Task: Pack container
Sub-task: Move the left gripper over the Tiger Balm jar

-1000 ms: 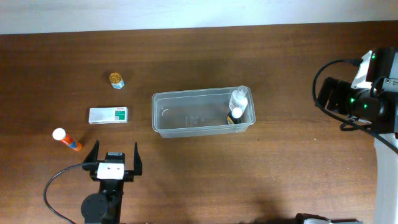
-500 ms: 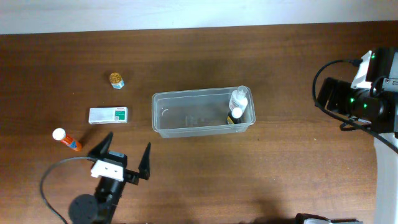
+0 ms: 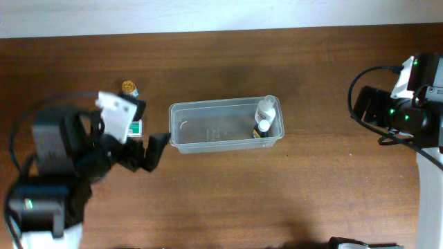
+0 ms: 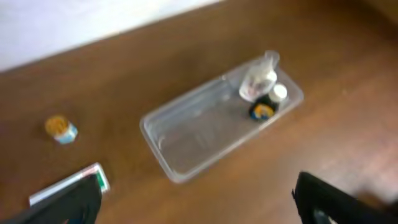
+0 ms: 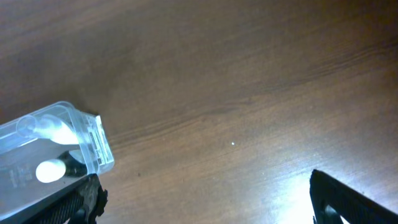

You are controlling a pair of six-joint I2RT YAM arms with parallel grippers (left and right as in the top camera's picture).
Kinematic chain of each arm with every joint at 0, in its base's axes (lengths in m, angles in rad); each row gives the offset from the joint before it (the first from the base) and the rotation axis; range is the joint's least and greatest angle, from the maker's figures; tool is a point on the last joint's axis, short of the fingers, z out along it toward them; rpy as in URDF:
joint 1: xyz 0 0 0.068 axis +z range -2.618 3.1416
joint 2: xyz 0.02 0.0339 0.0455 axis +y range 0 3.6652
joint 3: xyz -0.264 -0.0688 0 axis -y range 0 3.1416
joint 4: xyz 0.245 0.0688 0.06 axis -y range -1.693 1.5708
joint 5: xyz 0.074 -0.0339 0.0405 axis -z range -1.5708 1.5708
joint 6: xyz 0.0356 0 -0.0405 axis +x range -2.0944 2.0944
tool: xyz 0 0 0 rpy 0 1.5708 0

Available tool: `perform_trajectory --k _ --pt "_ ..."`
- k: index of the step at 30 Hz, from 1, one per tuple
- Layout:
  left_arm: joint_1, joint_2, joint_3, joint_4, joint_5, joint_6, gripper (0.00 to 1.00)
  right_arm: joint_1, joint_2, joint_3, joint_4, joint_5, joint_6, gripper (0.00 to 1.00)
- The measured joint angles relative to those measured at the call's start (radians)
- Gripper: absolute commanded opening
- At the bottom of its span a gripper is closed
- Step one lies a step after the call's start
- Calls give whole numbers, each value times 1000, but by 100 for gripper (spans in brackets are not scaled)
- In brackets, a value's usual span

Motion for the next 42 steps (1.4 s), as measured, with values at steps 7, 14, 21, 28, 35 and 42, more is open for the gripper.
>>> perform_trajectory --k 7,14,21,28,35,42 --pt "0 215 126 -90 16 0 99 0 0 0 -1 0 0 98" --pt "0 346 127 -21 -2 -75 99 0 0 0 0 0 0 98" --pt "3 466 127 -25 -171 -245 99 0 0 0 -1 0 0 98" --pt "117 472 127 -71 -251 -354 99 0 0 0 -1 0 0 98" --pt "173 487 130 151 -255 -383 99 0 0 0 -1 0 0 98" --pt "122 653 136 397 -298 -388 99 0 1 0 0 0 0 98"
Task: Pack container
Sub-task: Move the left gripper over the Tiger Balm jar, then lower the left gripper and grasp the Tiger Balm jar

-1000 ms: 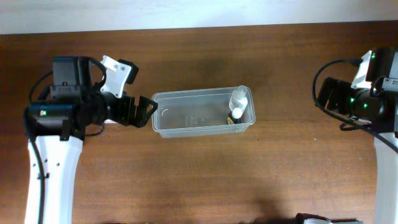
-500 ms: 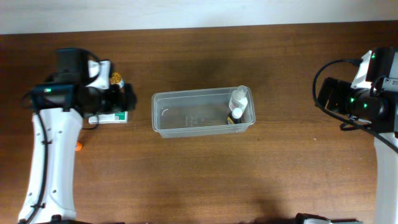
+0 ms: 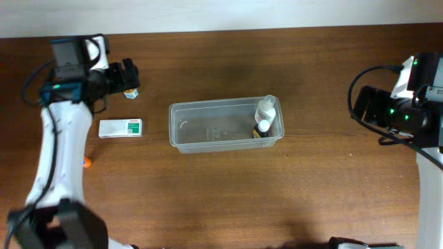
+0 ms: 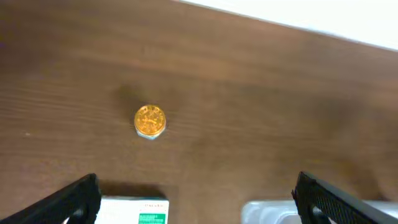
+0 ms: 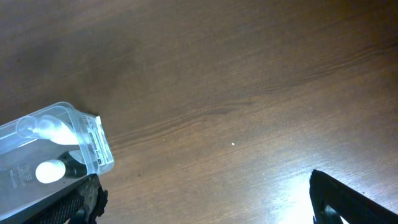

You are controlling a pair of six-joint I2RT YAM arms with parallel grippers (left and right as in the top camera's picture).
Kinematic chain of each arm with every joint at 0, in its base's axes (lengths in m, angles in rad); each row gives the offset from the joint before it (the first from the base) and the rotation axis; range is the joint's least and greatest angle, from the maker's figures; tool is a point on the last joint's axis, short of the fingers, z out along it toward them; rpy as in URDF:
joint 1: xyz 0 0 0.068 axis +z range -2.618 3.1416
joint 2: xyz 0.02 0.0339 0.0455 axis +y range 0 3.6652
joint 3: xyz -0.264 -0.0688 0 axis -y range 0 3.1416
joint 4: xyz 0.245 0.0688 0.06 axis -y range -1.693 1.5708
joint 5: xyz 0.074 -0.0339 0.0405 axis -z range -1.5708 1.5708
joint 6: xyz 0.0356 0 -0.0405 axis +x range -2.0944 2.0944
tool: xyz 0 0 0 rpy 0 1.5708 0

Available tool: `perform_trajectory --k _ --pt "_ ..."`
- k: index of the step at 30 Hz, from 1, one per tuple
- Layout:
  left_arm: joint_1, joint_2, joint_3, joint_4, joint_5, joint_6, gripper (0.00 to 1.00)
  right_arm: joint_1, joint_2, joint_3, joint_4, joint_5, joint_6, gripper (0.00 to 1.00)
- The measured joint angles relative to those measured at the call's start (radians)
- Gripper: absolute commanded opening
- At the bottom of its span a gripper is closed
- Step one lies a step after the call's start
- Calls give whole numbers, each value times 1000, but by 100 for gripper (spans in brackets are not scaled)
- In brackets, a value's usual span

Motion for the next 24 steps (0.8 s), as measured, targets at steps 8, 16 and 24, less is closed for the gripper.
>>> perform_trajectory --k 8,16,24 --pt "-27 171 0 127 -58 1 99 0 0 0 0 0 0 98" --pt "-27 283 0 222 -111 12 99 0 0 0 0 0 0 98" --pt "-27 399 0 277 -153 44 99 0 0 0 0 0 0 98"
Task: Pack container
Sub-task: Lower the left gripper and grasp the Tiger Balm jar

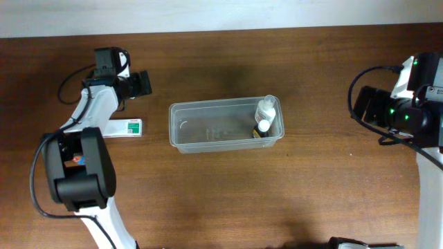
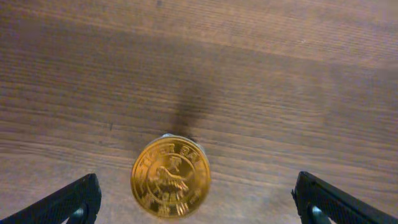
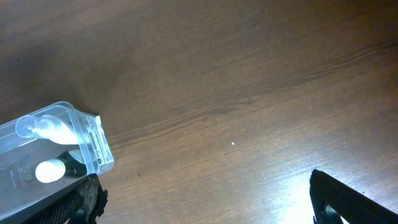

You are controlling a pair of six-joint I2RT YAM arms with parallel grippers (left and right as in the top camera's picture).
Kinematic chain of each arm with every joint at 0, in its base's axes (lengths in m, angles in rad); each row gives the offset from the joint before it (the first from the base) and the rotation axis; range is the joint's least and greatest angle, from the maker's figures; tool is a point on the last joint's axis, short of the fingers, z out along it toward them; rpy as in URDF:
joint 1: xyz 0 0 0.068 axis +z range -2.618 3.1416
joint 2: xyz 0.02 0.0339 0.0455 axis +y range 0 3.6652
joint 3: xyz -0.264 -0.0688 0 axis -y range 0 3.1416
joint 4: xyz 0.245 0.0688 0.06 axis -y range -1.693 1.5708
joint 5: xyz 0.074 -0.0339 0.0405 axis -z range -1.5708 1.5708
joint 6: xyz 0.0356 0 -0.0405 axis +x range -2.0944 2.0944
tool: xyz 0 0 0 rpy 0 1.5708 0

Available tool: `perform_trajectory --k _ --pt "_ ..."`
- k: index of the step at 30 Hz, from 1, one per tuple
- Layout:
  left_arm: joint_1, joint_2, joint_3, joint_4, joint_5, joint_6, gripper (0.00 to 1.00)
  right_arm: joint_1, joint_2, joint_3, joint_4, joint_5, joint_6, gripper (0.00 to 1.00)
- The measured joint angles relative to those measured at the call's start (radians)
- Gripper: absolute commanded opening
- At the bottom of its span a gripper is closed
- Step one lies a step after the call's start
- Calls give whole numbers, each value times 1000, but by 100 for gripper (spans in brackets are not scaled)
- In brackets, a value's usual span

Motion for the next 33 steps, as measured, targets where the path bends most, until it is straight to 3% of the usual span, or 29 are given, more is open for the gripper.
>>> perform_trajectory --k 4,7,10,22,29,33 --pt "0 31 0 12 -9 3 95 0 0 0 0 0 0 98" --pt "0 34 0 29 -17 6 77 0 0 0 0 0 0 98" --pt "0 34 0 31 -19 9 68 0 0 0 0 0 1 98" --pt "0 51 0 40 -29 26 67 0 0 0 0 0 0 98" --pt "0 72 0 55 -32 34 39 0 0 0 0 0 0 98" --pt "0 72 0 56 -33 36 34 0 0 0 0 0 0 98"
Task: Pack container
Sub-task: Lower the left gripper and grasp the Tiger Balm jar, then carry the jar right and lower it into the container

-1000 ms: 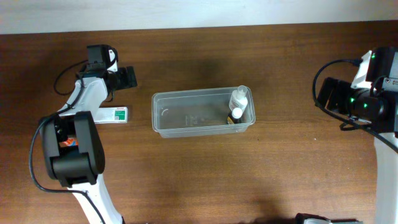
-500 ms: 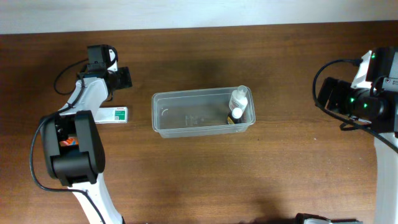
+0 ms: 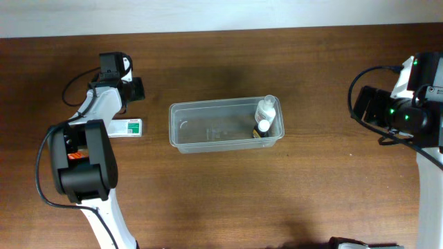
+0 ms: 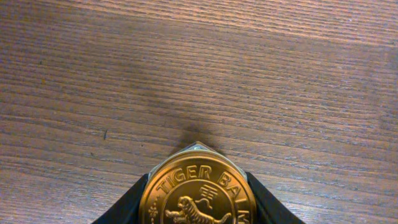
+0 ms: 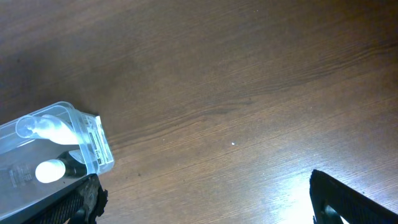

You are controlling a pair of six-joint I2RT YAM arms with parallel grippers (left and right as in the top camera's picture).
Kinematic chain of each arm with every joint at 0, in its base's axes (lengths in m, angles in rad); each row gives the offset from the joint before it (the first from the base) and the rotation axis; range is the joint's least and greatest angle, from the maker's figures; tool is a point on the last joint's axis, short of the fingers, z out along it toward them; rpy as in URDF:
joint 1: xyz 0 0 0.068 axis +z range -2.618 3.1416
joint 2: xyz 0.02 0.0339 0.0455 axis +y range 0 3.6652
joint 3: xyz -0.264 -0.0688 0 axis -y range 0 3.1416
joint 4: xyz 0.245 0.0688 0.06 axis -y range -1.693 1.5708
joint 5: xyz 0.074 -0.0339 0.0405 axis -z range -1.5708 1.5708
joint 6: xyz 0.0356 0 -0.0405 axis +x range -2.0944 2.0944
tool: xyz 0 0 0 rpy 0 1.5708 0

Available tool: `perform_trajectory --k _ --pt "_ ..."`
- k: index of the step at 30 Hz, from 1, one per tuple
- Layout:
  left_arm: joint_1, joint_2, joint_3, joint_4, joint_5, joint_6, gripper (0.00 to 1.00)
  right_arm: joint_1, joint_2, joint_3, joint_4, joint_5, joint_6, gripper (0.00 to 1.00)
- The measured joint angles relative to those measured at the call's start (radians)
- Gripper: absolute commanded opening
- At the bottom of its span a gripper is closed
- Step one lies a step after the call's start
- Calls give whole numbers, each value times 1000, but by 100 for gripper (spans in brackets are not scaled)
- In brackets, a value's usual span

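Note:
A small jar with a gold "Tiger Balm" lid (image 4: 198, 202) stands on the wooden table at the far left. My left gripper (image 4: 198, 180) is shut on it, a black finger pressed against each side; in the overhead view the gripper (image 3: 131, 88) hides the jar. The clear plastic container (image 3: 208, 105) lies at mid-table, with a clear bottle (image 3: 266, 111) and a white-capped dark bottle (image 3: 262, 127) at its right end. My right gripper (image 5: 205, 208) stands open over bare wood, right of the container's corner (image 5: 93, 146).
A white and green box (image 3: 124, 128) lies flat just in front of the left gripper, left of the container. The table's far edge meets a white wall close behind the jar. The right arm (image 3: 401, 111) stays at the right edge.
My left gripper has come down around the gold-lidded jar and shut on it; before, its fingers stood wide apart above the jar. The right arm and container are unchanged.
At first my left gripper was open near the container's left end, the jar and box beside it. It then stood open over the jar at the far left, then lower over it, and now it grips the jar. The right arm has not moved.

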Motion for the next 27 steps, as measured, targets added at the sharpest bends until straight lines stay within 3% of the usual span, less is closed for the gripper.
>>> perform_trajectory --k 7,17,27 --pt "0 0 0 -7 0 1 34 0 0 0 0 0 0 98" --pt "-4 -13 117 -254 0 0 34 0 0 0 0 0 0 98" --pt "-129 -261 221 -471 0 0 34 0 0 0 0 0 0 98"
